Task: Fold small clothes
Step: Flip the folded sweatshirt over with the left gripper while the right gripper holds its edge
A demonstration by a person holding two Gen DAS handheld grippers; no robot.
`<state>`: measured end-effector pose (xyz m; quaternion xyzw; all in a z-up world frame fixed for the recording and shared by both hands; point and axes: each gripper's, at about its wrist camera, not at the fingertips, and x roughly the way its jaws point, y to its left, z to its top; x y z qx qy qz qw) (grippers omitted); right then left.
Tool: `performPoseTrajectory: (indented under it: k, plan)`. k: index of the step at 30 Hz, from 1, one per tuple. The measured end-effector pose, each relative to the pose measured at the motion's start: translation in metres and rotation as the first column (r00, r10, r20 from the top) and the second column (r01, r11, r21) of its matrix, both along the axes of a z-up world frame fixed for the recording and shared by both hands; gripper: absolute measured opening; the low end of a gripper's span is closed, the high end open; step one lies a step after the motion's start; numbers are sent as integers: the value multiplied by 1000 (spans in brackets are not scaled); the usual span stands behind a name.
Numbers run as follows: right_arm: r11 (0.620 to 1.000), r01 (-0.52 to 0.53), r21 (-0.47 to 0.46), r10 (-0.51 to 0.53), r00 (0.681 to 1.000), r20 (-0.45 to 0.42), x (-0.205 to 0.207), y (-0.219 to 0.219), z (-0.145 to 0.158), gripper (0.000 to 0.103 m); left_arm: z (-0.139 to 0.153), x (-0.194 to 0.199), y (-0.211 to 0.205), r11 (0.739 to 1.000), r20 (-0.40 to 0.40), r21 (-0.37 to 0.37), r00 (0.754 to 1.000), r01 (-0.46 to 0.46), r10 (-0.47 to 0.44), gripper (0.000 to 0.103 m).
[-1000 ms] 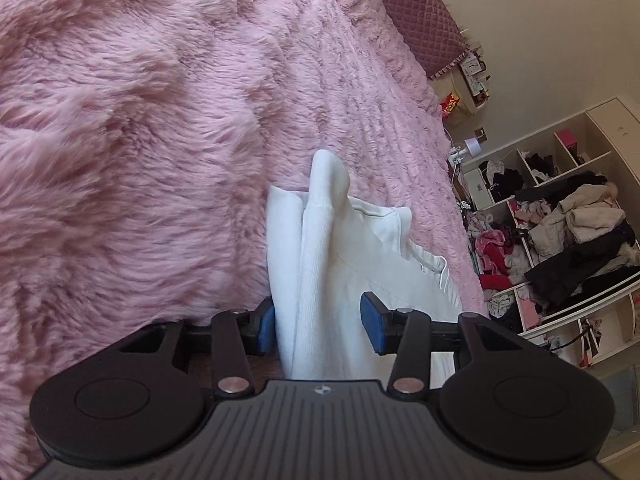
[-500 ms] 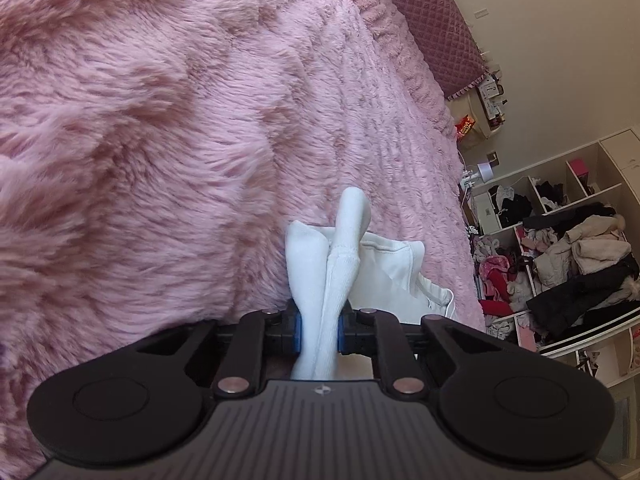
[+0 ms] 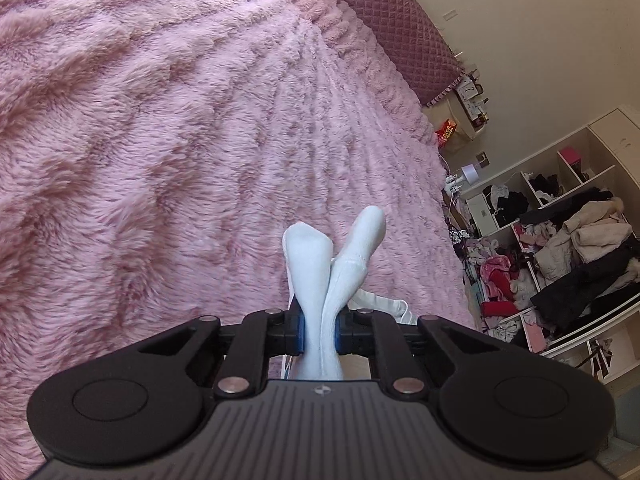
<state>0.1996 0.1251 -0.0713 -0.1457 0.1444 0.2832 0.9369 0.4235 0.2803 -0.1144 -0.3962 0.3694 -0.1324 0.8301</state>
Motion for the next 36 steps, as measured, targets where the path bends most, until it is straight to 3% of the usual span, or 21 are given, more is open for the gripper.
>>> performPoseTrajectory:
  k: [6,13,22,28,32,36]
  plan:
    - [984,142,109,-144,990,4,1,-58,25,3,42,13,-56,998,43,52,999,26,-28,13]
    - [921,329,206,-332,943,-23,4,-154,36,3,65,33,-153,989,65,118,993,93,-102,13]
    - [806,516,290,-505,855,-119,2,-266,13,3,36,52,-282,966,20,167,979,198,-204,13]
    - [725,614,312,-579,789,-206,2,-328,-20,3,21,53,-355,923,5,279,961,265,-277,13]
    - [680,658,324,-594,753,-282,11,-358,-44,3,8,52,-383,904,-26,326,958,278,-285,14]
    - [659,670,341,-595,742,-307,17,-372,-59,3,3,47,-394,908,-28,329,964,259,-264,14]
